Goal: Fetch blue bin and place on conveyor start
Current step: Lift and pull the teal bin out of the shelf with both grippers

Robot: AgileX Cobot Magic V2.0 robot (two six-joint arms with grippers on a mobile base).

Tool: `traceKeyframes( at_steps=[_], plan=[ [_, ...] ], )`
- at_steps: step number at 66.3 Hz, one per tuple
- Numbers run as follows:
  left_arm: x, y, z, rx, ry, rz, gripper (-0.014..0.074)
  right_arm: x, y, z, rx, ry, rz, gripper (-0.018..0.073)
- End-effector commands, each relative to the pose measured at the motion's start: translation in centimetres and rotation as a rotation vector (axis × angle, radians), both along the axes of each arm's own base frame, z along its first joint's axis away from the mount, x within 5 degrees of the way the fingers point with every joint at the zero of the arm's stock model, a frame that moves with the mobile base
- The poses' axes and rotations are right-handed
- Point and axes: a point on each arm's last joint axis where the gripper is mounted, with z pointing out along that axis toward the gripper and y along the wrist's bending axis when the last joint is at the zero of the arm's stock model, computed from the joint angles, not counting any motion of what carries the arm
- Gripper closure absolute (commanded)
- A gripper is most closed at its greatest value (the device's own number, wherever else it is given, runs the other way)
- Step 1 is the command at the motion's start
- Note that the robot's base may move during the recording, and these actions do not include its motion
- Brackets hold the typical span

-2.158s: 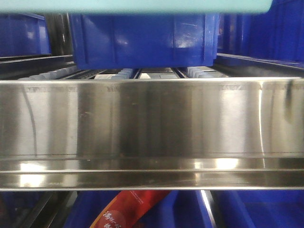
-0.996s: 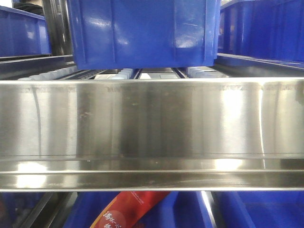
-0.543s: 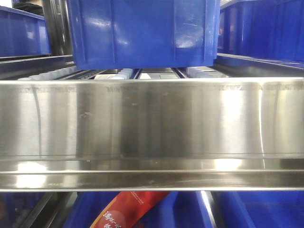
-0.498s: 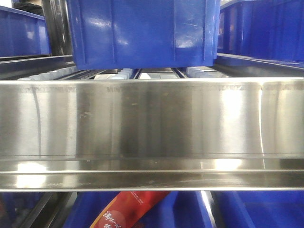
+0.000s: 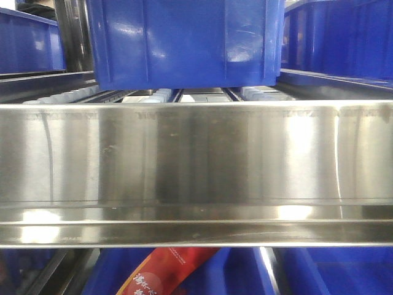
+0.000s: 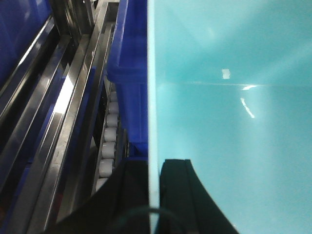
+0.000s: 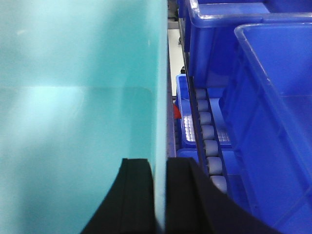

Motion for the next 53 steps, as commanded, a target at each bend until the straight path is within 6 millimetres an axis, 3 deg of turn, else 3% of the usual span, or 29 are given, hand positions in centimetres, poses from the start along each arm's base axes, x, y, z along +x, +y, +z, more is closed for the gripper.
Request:
traceKeyframes(
  at_steps=[1, 31, 45, 53],
  plan=[
    [-0.2, 0.0, 1.0, -0.005, -0.066, -0.018, 0.0707, -0.1, -0.1, 0.9, -0.002, -0.059, 0.012, 0.0721],
    [-0.2, 0.0, 1.0, -0.005, -0.066, -0.018, 0.0707, 0.0, -0.1, 0.9, -0.002, -0.062, 0.013, 0.0721],
    [-0.2, 0.0, 1.0, -0.005, -0.066, -0.018, 0.0707, 0.5, 0.5, 2.0, 0.025, -0.187, 0.071, 0.0721],
    [-0.2, 0.0, 1.0, -0.005, -0.066, -0.018, 0.0707, 0.4, 0.4, 1.8, 0.021, -0.174, 0.064, 0.0721]
  ],
)
